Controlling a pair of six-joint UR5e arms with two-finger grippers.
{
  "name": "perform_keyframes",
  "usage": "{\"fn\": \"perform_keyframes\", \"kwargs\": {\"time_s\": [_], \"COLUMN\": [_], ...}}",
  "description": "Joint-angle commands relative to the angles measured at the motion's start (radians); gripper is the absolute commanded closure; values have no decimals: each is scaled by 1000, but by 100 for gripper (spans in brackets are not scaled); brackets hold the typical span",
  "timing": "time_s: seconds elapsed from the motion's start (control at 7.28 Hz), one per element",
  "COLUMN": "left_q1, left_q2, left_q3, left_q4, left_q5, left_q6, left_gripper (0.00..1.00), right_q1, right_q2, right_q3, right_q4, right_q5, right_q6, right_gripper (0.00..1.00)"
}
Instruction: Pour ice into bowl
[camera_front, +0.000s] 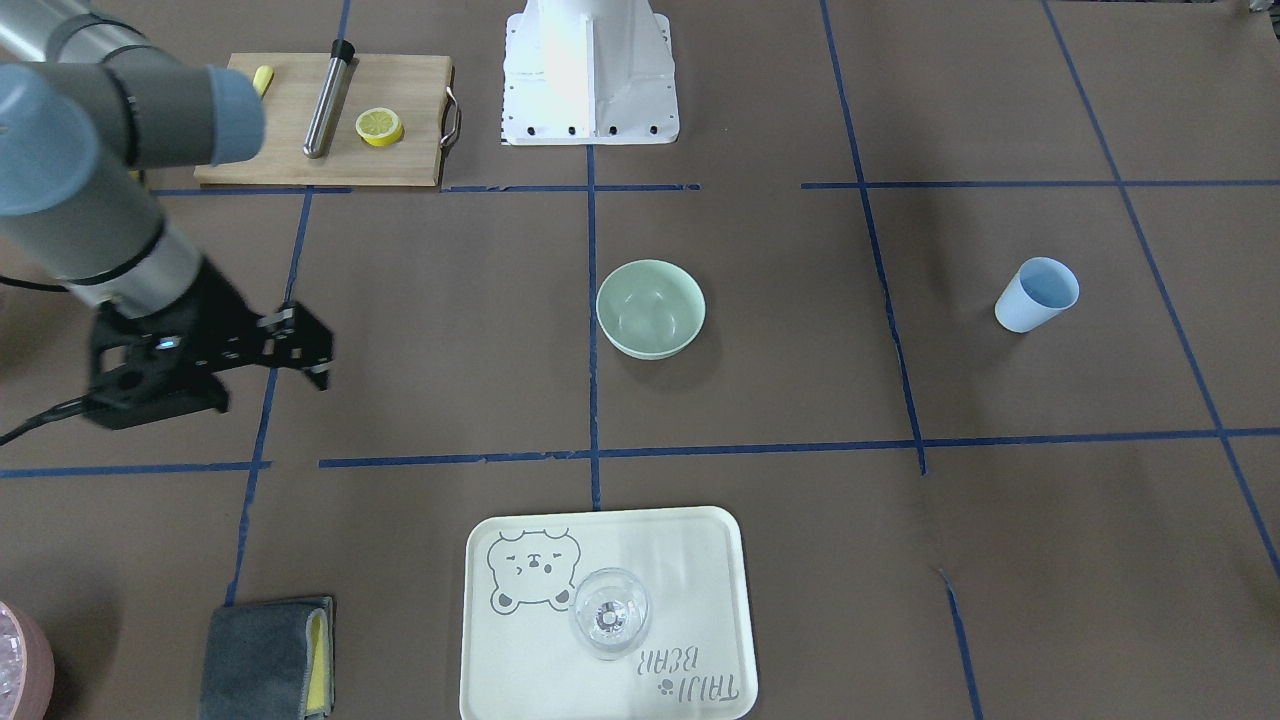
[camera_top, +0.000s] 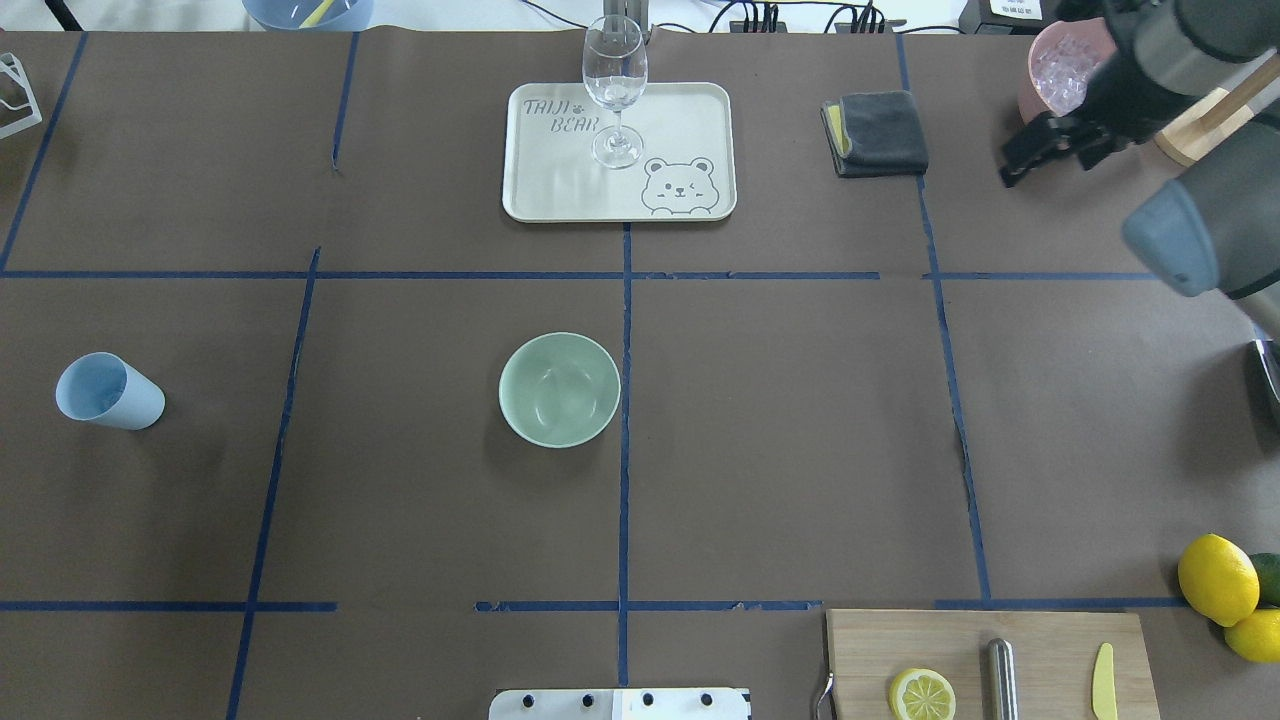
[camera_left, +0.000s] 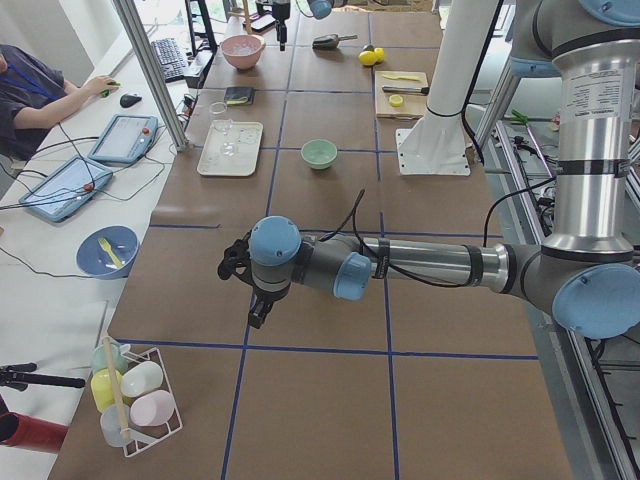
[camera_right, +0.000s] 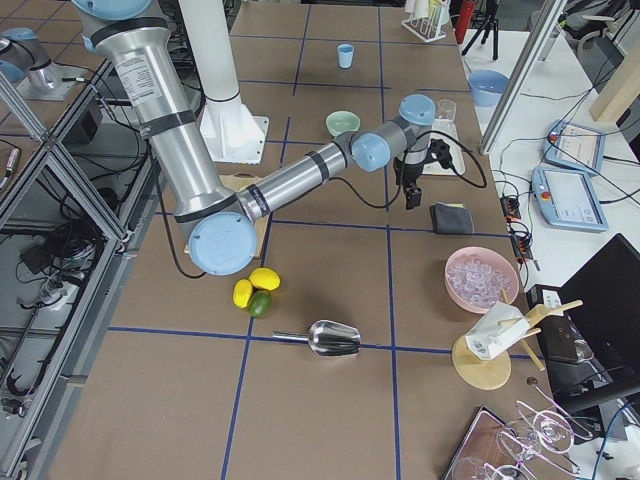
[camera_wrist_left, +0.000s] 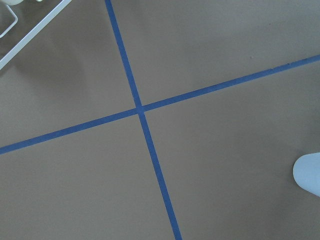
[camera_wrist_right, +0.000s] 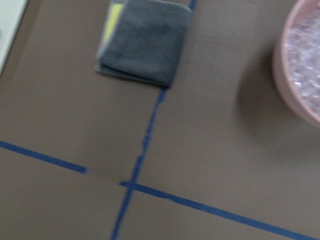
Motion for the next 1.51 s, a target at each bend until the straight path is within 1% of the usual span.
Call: {"fn": "perform_keyframes", "kwargs": {"time_s": [0.0,0.14,0.27,0.41,0.55,0.69,0.82,0.96,1.1,1.24,1.37], "left_q1": [0,0,0,4,56,123,239,362,468,584,707], "left_q2": [-8,-8,-10,-5,19,65,121,134,148,169,212], "left_q3": [-11,0,20,17,23,17,17,15,12,2,-10], "left_q4": [-121,-237,-361,-454,-611,-810,-996,-1121,-1183,-1203,-1234], "left_q5": [-6,-5,-8,-5,10,126,265,329,474,654,840], "left_q6": [-1,-1,-49,-212,-348,-467,-636,-817,-893,-962,-997], "left_gripper": [0,0,0,0,0,0,0,0,0,0,0], "right_q1": [170,217,254,302,305,305,305,305,305,305,305], "right_q2": [-159,-224,-305,-330,-338,-338,-341,-346,-352,-352,-357], "right_q3": [-45,-53,-47,-42,-45,-45,-44,-40,-40,-39,-39], "right_q4": [2,5,26,68,77,77,77,79,80,80,80], "right_q5": [52,47,46,63,79,81,81,83,83,83,83], "right_q6": [-323,-335,-336,-338,-338,-338,-338,-338,-338,-337,-338], "right_gripper": [0,0,0,0,0,0,0,0,0,0,0]}}
